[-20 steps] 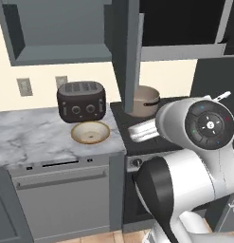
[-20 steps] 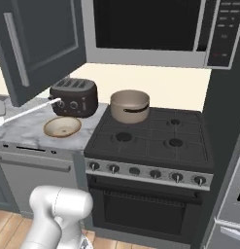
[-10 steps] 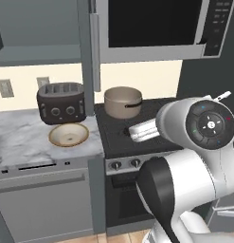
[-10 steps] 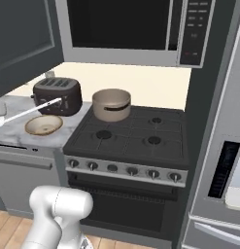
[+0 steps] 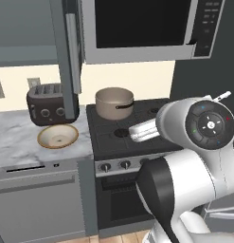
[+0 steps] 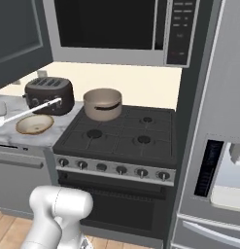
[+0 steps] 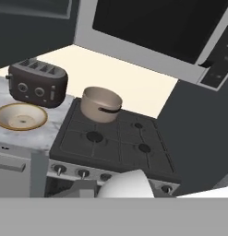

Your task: Open the cabinet and move the ladle to the pot. Then close the cabinet.

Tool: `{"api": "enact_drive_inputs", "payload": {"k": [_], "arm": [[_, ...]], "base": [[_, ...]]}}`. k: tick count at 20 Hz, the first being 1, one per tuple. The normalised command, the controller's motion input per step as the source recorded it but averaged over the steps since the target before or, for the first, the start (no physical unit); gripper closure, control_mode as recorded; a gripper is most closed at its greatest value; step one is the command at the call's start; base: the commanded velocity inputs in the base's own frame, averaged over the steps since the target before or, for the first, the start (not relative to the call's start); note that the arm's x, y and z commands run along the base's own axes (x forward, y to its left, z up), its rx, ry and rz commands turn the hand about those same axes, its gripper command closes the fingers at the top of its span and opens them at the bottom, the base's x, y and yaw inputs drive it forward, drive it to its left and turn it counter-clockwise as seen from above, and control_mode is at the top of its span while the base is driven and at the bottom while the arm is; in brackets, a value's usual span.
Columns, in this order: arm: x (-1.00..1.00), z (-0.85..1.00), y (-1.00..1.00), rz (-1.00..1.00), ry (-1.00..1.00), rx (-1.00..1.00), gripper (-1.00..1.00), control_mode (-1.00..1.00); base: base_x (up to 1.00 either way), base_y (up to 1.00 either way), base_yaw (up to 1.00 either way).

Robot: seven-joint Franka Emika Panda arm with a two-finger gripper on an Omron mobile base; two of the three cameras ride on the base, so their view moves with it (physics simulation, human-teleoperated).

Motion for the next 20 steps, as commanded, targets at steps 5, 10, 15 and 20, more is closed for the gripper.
{"api": "enact_drive_inputs", "payload": {"k": [5,10,15,20], "arm": [[0.00,0.00,0.00,0.00,0.00,0.00,1.00,1.00],[0.00,0.00,0.00,0.00,0.00,0.00,1.00,1.00],[0.00,0.00,0.00,0.00,0.00,0.00,1.00,1.00],[0.00,0.00,0.00,0.00,0.00,0.00,1.00,1.00]], "base": [[0.40,-0.29,0.00],[0.56,-0.29,0.00],[0.25,-0.15,0.00],[0.00,-0.03,0.00]]}}
